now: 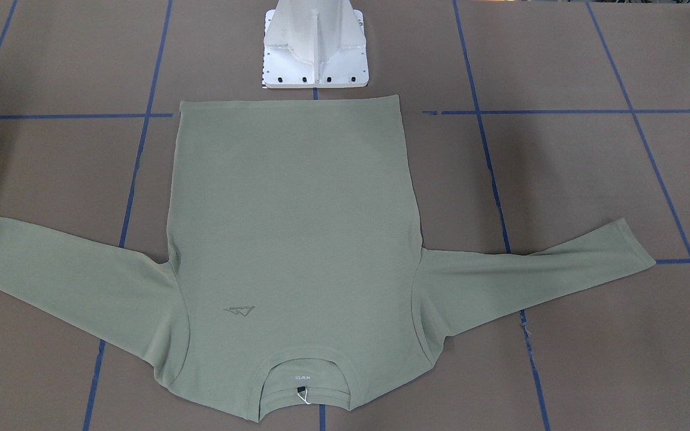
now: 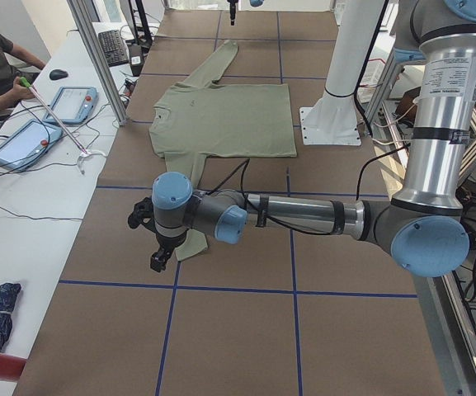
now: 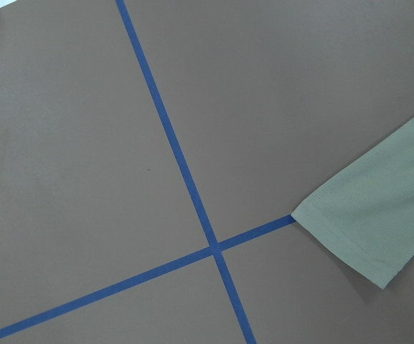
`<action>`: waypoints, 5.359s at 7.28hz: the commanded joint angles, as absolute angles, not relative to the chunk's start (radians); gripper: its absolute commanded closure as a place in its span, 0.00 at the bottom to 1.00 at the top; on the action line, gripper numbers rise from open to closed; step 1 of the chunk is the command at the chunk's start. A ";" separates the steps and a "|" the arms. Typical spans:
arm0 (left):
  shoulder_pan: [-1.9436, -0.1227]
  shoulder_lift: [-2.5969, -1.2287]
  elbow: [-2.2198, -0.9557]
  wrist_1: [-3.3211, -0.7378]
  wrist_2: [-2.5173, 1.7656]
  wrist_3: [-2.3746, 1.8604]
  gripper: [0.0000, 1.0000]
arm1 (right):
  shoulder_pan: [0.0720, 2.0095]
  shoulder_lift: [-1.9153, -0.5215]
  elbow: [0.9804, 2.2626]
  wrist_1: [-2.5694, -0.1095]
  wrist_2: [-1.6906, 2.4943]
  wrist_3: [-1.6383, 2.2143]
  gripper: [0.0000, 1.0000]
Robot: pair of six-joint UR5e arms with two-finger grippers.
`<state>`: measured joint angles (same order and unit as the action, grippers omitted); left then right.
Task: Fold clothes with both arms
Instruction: 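Lower the right gripper to the cuff of the sleeve nearest it, then close the right gripper on the sleeve cuff and lift it, then carry the sleeve with the right gripper across the shirt toward the collar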
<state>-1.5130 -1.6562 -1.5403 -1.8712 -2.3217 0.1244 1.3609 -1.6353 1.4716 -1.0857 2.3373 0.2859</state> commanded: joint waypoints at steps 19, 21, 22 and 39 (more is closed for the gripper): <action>-1.509 -1.654 -1.494 -1.954 -2.322 0.123 0.00 | 1.213 -1.539 1.293 -0.969 2.290 0.379 0.00; -1.509 -1.655 -1.496 -1.954 -2.324 0.123 0.00 | 1.206 -1.542 1.293 -0.976 2.293 0.379 0.00; -1.509 -1.655 -1.496 -1.954 -2.324 0.123 0.00 | 1.203 -1.540 1.293 -0.977 2.293 0.380 0.00; -1.509 -1.649 -1.506 -1.953 -2.326 0.126 0.00 | 1.110 -1.064 1.509 -1.311 2.444 0.544 1.00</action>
